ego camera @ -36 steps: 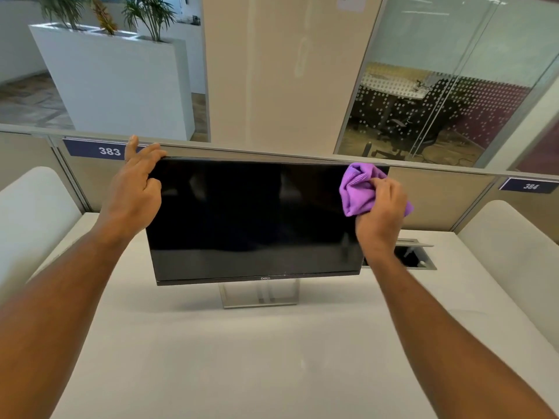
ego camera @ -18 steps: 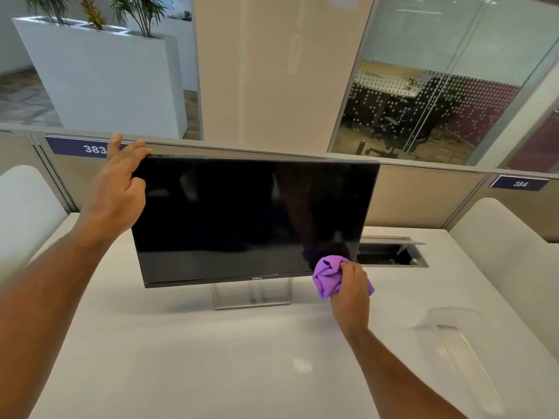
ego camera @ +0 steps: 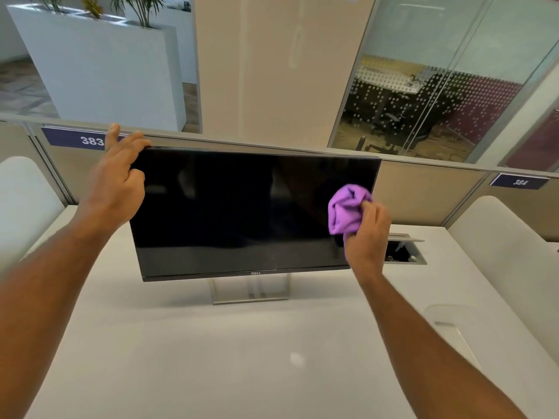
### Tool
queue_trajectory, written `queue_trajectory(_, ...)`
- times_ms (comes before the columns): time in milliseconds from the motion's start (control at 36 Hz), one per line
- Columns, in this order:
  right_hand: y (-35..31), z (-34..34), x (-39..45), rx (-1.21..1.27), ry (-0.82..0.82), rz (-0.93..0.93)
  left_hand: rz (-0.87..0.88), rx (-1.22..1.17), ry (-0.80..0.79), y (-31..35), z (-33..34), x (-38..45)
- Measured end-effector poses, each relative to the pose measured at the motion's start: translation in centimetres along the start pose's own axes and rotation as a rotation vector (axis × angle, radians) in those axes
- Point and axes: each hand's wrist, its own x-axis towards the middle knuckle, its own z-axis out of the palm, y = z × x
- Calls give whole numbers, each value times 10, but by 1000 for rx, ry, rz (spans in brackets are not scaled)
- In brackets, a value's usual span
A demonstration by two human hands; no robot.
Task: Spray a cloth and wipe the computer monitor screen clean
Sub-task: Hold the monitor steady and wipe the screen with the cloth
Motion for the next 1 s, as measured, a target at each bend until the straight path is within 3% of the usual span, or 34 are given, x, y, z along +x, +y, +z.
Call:
queue_trajectory(194, 31, 22, -110, -19, -263, 237, -3, -8, -7, 5, -1, -3)
queue_trajectory(389, -28, 40, -103, 145, -52, 518, 0, 0, 3, 8, -1, -3)
queue_trajectory(444, -54, 48, -108, 198, -46, 499, -1, 0, 5, 8, -1, -3)
queue_trajectory(583, -100, 66, -136, 211, -151, 231, -4, 1, 7, 7, 1, -4)
queue_trajectory(694, -105, 70, -156, 179, -354, -31, -12, -30, 16, 8, 2, -4)
queue_trajectory(778, -95, 69, -153, 110, -404, -153, -9, -20, 17, 7, 2, -4)
queue_trajectory(889, -77, 56, -137, 102, -311, -44, -6, -12, 15, 4, 1, -4)
queue_trajectory(1000, -46, 39, -116, 146, -177, 299, -3, -12, 14, 2, 1, -3)
